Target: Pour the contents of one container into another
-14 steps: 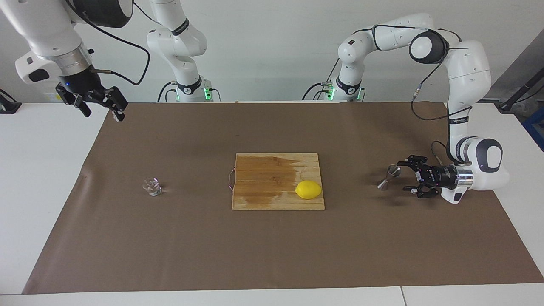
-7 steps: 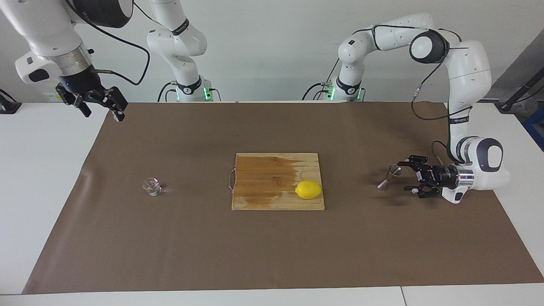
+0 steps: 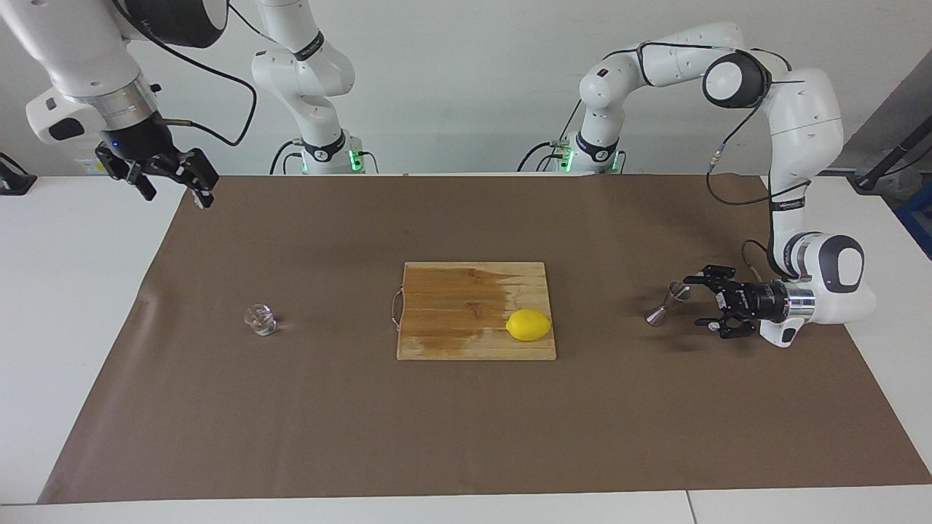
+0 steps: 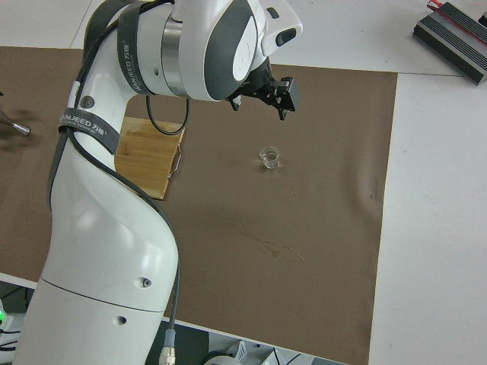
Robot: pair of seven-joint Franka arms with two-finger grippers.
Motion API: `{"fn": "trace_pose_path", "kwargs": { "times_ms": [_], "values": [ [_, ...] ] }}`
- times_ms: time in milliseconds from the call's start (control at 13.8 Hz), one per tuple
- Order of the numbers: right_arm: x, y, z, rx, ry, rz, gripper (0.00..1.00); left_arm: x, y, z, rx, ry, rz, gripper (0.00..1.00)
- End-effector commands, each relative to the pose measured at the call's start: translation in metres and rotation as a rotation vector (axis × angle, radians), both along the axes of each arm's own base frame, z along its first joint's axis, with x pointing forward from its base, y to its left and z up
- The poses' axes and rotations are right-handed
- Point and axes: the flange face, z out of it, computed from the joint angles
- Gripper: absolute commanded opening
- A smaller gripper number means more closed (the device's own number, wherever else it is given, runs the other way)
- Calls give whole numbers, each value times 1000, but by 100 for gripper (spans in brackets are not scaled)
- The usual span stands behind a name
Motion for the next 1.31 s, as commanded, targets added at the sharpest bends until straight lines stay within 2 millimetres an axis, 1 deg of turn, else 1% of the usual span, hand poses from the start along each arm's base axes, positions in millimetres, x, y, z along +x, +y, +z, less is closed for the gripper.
{"fn": "trace_pose_path", "kwargs": {
  "times_ms": [0,363,509,727,945,1235],
  "values": [
    [-8,2,1,27,3,-7,100,-1,5,-8,9,9,9,100],
    [-8,2,1,27,3,-7,100,3,2,-5,-3,14,22,100],
    [-8,2,1,27,3,-7,100,11,-1,5,-13,-7,32,100],
    [-8,2,1,27,3,-7,100,14,-9,7,-22,0,29,100],
    [-8,2,1,27,3,-7,100,11,-12,11,-38,19,6,100],
    [-8,2,1,27,3,-7,100,3,-4,9,-33,31,-29,100]
  ]
}}
